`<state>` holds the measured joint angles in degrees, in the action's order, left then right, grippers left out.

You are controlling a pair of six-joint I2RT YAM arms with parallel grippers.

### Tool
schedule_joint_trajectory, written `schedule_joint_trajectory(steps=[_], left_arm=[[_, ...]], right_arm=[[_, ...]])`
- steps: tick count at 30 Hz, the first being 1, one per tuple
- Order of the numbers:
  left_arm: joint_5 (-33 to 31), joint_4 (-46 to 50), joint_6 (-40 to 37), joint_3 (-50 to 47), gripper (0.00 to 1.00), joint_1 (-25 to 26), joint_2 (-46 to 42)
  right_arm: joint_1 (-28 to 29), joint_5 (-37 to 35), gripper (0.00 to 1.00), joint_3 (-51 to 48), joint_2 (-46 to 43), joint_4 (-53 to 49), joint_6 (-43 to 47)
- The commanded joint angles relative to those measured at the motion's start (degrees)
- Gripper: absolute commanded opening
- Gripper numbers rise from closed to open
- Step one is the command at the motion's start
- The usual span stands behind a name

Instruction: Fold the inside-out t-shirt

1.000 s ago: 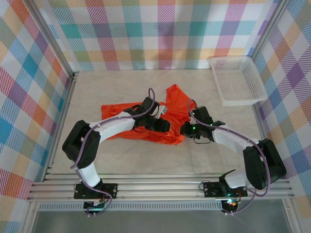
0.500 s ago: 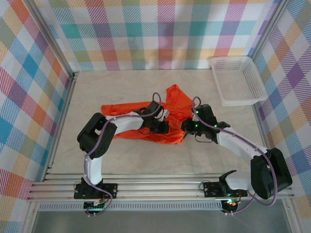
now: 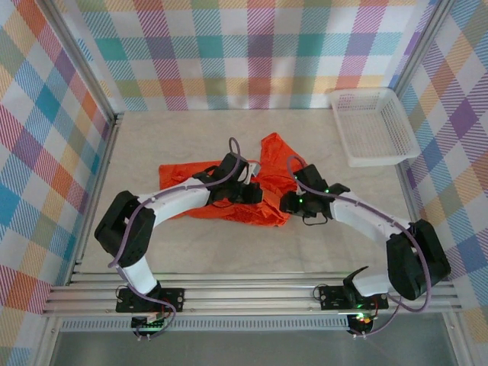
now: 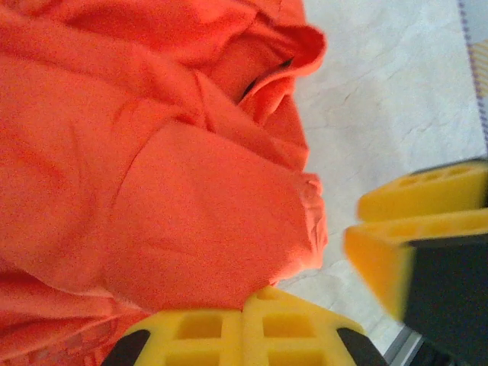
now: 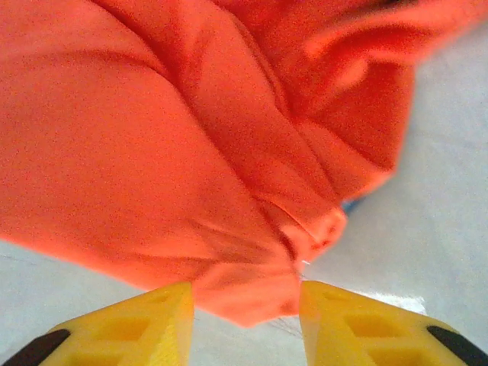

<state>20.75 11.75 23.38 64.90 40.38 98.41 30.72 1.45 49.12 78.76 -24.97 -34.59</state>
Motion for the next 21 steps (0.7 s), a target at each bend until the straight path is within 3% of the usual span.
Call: schedule_joint_trajectory(steps=[1, 6, 8, 14, 18, 21], left_arm=[[0.69, -0.49, 0.88, -1.17, 0.0, 0.73, 0.81], [0.27, -0.76, 1.29, -0.86, 0.0, 0.73, 0.89], [0.18, -0.27, 1.14, -0.12, 0.0, 0.72, 0.91], [-0.32, 3.05, -0.2, 3.65, 0.0, 0.75, 1.28], [-0.06, 3.69, -0.22, 4.75, 0.0, 0.57, 1.34], [0.13, 3.66, 0.4, 4.79, 0.0, 0.16, 1.41]], right_arm=[[0.77, -0.76, 0.46, 3.79, 1.82, -1.82, 4.68], [4.28, 0.37, 0.61, 7.43, 6.46, -0.08, 8.6], [5.77, -1.01, 0.62, 7.85, 8.31, 1.23, 10.22], [6.11, -3.51, 0.58, 6.23, 11.1, 6.05, 11.5], [6.11, -4.84, 0.47, 6.57, 12.27, 7.84, 11.22], [6.11, -5.12, 0.49, 5.83, 10.93, 8.43, 10.53]])
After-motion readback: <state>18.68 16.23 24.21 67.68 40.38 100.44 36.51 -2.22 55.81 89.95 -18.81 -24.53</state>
